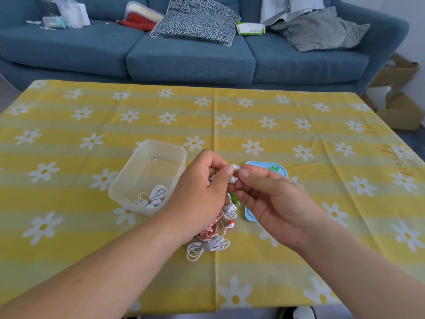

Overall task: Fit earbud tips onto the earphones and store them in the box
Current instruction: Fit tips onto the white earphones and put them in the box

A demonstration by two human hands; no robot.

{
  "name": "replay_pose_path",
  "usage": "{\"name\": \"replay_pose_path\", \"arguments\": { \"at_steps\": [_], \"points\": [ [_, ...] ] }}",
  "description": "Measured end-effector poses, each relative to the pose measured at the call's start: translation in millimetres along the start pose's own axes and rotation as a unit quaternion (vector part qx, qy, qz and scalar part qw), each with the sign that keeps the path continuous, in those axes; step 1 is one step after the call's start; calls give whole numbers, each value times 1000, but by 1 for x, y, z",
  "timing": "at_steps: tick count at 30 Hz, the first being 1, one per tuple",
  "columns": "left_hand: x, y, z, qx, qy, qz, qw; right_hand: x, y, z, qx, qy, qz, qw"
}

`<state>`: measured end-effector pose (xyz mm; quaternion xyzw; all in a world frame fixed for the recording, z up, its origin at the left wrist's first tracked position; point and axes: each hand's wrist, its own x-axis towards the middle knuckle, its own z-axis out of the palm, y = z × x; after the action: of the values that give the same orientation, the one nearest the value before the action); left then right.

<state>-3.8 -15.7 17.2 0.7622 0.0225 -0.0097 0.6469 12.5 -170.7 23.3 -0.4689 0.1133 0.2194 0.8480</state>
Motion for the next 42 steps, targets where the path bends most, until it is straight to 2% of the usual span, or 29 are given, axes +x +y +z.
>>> {"name": "replay_pose_path", "arguments": {
  "at_steps": [6, 10, 15, 20, 23, 26, 29, 31, 35, 38, 40, 42],
  "points": [
    [1, -1, 1, -8, 6, -16, 1000, 0, -1, 0, -21, 9, -8, 1000],
    [1, 0, 2, -29, 4, -41, 999, 0, -3, -2, -80, 24, -47, 995],
    [1, 2, 3, -50, 11, -62, 997, 0, -4, -7, -95, 34, -65, 993],
    [4, 0, 7, -40, 16, -72, 997, -1, -9, -11, -190, 41, -69, 978],
    [6, -2, 8, -45, 17, -87, 995, 5, -17, -25, -299, 120, -108, 941],
    [6, -4, 10, -34, 15, -100, 994, 13, -18, -44, -450, 183, -119, 866],
    [5, -6, 12, -27, 13, -103, 994, 22, -6, -55, -610, 155, -96, 771],
    [4, -7, 12, -21, 11, -105, 994, 29, 4, -58, -673, 127, -72, 725],
    [1, -8, 12, -20, 3, -107, 994, 39, 13, -62, -719, 125, -47, 682],
    [0, -8, 11, -26, 0, -109, 994, 41, 15, -63, -733, 128, -45, 666],
    [1, -7, 9, -28, 4, -109, 994, 40, 15, -63, -736, 126, -51, 663],
    [1, -6, 7, -31, 8, -108, 994, 36, 12, -60, -720, 128, -72, 679]
  ]
}}
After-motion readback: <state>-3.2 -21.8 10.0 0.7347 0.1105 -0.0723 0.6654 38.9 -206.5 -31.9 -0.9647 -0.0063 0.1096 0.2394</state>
